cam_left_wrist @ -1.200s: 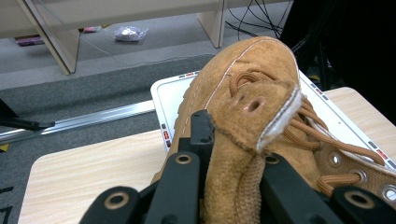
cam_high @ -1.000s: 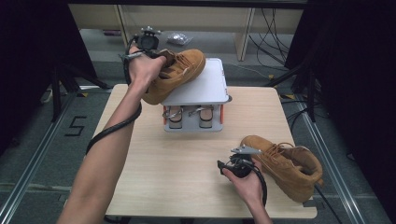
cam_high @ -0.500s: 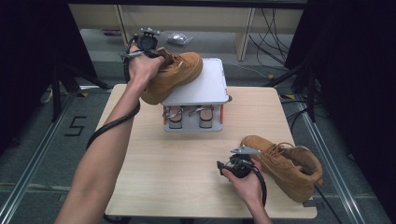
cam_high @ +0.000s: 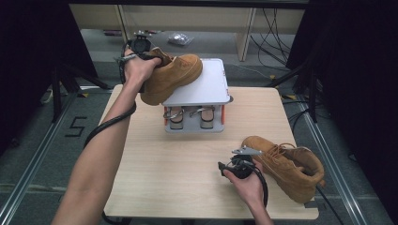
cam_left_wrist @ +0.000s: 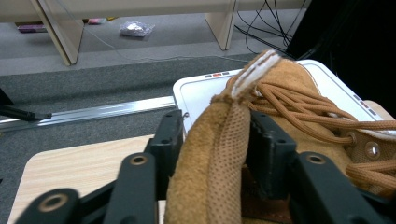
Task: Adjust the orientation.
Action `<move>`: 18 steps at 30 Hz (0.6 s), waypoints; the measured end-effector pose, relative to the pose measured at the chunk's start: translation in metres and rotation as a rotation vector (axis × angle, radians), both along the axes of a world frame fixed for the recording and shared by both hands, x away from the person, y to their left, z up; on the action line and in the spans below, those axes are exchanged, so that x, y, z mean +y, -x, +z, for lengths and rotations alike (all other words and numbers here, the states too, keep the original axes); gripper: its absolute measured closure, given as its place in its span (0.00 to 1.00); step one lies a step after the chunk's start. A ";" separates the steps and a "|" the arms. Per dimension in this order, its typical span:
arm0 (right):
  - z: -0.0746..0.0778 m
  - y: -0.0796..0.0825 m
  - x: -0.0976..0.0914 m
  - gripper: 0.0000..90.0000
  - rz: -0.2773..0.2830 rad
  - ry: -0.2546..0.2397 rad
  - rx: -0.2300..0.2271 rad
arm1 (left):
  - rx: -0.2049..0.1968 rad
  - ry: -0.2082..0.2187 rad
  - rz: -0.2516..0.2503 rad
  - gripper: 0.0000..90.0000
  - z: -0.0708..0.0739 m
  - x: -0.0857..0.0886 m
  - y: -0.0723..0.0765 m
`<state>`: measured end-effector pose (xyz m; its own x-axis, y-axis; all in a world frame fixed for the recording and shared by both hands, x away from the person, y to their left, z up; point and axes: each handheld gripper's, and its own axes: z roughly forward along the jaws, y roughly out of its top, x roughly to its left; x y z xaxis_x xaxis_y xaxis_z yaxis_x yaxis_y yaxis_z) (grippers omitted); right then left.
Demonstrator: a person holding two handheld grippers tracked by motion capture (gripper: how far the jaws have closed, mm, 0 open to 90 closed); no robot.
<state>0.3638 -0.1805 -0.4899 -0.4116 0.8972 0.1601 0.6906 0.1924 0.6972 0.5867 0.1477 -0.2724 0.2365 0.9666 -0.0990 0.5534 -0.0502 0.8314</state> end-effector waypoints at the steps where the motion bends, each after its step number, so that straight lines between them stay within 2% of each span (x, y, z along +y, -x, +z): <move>1: 0.000 0.000 0.000 0.46 -0.002 -0.003 -0.002 | 0.000 0.006 0.003 0.61 0.000 0.000 0.000; 6: 0.000 0.000 0.000 0.45 -0.004 -0.004 0.001 | -0.033 -0.002 0.011 0.54 0.001 0.001 0.000; 8: 0.001 0.002 0.001 0.45 -0.023 -0.015 0.019 | -0.049 0.018 0.017 0.54 0.001 0.001 0.000; 13: 0.002 0.001 -0.002 0.45 -0.008 0.012 0.002 | -0.066 0.009 0.020 0.52 0.003 0.002 0.002; 15: 0.002 0.002 0.000 0.45 -0.030 -0.006 0.018 | -0.075 0.010 0.020 0.52 0.004 0.003 0.002; 17: 0.003 0.002 0.000 0.45 -0.029 0.007 0.026 | -0.086 0.021 0.024 0.52 0.004 0.003 0.003; 18: 0.002 0.000 -0.002 0.45 -0.010 0.015 0.006 | -0.089 0.022 0.024 0.52 0.005 0.004 0.003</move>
<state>0.3633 -0.1820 -0.4882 -0.4020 0.9034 0.1492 0.6963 0.1958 0.6905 0.5838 0.1513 -0.2678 0.2219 0.9700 -0.0995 0.4780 -0.0193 0.8781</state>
